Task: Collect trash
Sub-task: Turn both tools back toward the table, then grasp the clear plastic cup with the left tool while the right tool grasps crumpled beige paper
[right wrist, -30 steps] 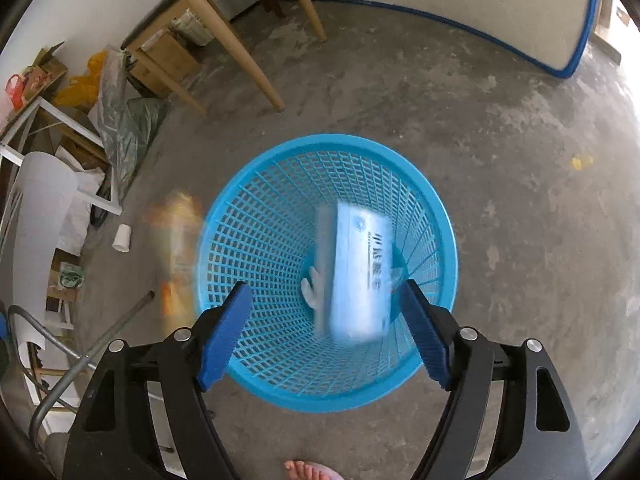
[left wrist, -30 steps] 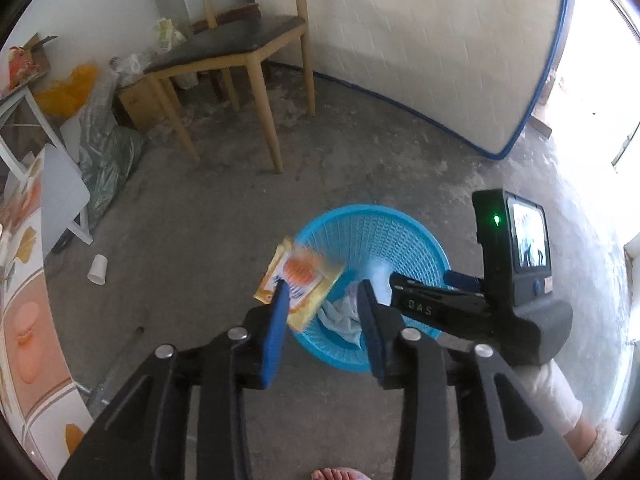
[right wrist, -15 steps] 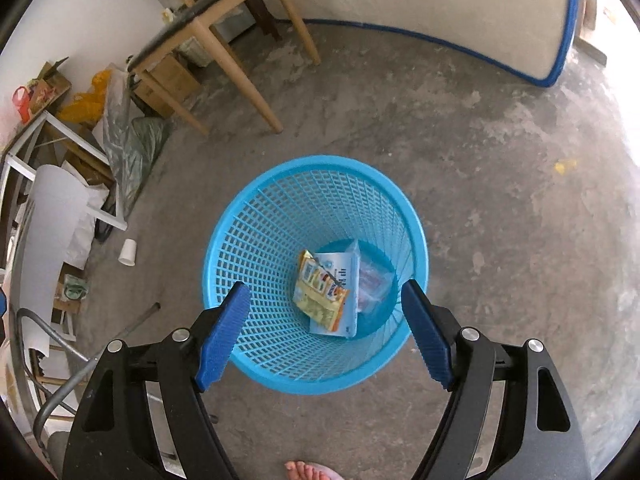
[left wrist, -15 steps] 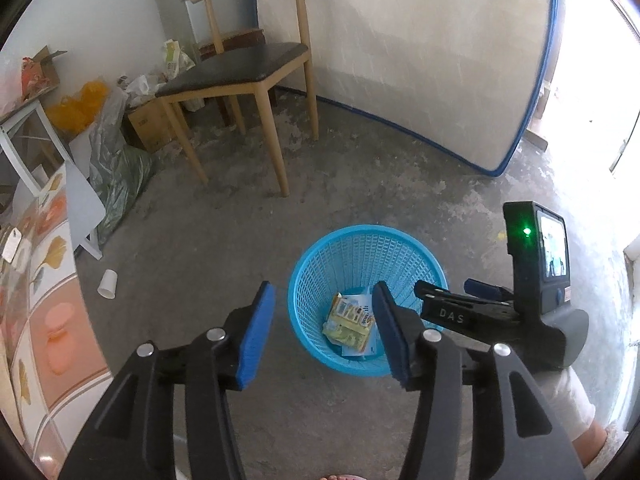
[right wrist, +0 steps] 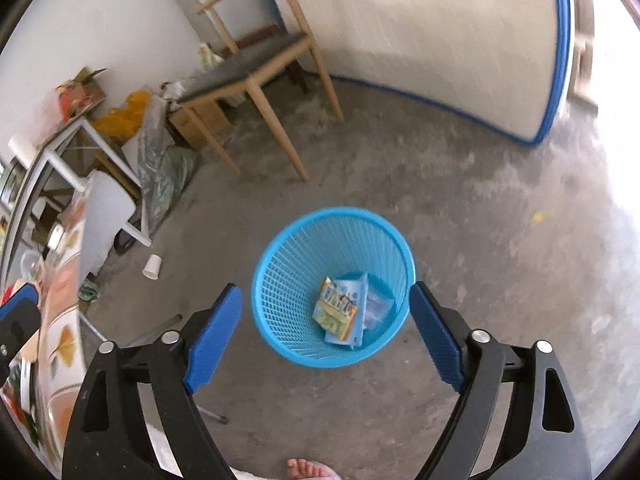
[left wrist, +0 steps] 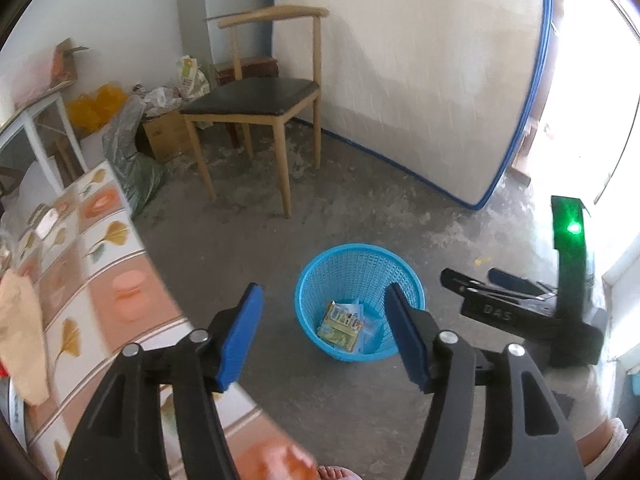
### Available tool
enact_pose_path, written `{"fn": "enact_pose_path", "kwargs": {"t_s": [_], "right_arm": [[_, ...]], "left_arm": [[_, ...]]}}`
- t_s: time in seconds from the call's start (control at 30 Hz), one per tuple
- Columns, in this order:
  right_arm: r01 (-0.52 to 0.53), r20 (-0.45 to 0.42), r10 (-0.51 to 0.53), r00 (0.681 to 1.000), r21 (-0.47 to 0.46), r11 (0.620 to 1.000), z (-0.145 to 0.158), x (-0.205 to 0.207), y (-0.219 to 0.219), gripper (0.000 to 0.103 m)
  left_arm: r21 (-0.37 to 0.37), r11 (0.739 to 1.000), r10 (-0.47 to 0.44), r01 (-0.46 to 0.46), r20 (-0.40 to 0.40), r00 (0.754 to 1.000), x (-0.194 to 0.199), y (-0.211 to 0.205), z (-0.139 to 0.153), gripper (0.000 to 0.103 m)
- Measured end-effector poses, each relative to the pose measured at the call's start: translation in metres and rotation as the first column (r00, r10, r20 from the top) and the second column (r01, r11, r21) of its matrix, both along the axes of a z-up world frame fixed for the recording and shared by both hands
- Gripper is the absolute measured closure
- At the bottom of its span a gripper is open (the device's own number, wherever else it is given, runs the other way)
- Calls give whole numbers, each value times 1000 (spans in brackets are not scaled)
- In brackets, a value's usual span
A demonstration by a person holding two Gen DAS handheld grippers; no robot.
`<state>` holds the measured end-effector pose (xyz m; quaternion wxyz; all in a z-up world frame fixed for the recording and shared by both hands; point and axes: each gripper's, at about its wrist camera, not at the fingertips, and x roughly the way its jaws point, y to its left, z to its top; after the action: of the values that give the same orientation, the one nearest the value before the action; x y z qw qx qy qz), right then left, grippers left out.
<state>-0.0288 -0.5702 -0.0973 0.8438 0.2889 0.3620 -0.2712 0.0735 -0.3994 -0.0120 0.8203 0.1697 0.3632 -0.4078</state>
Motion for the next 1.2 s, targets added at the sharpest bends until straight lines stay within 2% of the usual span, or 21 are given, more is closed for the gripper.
{"fn": "enact_pose_path", "kwargs": {"t_s": [0.1,0.17,0.33,0.47,0.67,0.9,1.0,1.1,1.2], "right_arm": [[-43,-6,43,999,-120,992,32,-2,24,9],[-77,-2,78,997,-187,979,52,-2,41,8],[-145,35,157,987,-229,963,83,3,72,8],[-217,79,243,967,-252,943,105,14,99,8],[-341,117,377,919,-243,908,123,42,143,8],[-494,139,530,836,-229,839,136,90,196,8],[-556,166,587,793,-199,807,140,112,216,8],[-603,186,621,761,-150,784,139,129,230,8],[-640,207,642,738,-87,763,134,145,238,8]], "left_arm": [[-49,998,31,-31,0,1000,-2,29,18,35],[-74,996,49,-49,7,999,-4,48,30,33],[-128,986,113,-107,43,993,-4,102,56,29],[-172,969,187,-176,49,981,2,156,69,26],[-197,933,318,-302,51,947,18,235,79,25],[-215,881,443,-422,57,895,57,327,110,25],[-220,868,469,-445,71,880,72,350,123,25],[-256,842,494,-475,11,869,87,377,131,25],[-285,832,486,-477,-41,873,94,388,133,25]]}}
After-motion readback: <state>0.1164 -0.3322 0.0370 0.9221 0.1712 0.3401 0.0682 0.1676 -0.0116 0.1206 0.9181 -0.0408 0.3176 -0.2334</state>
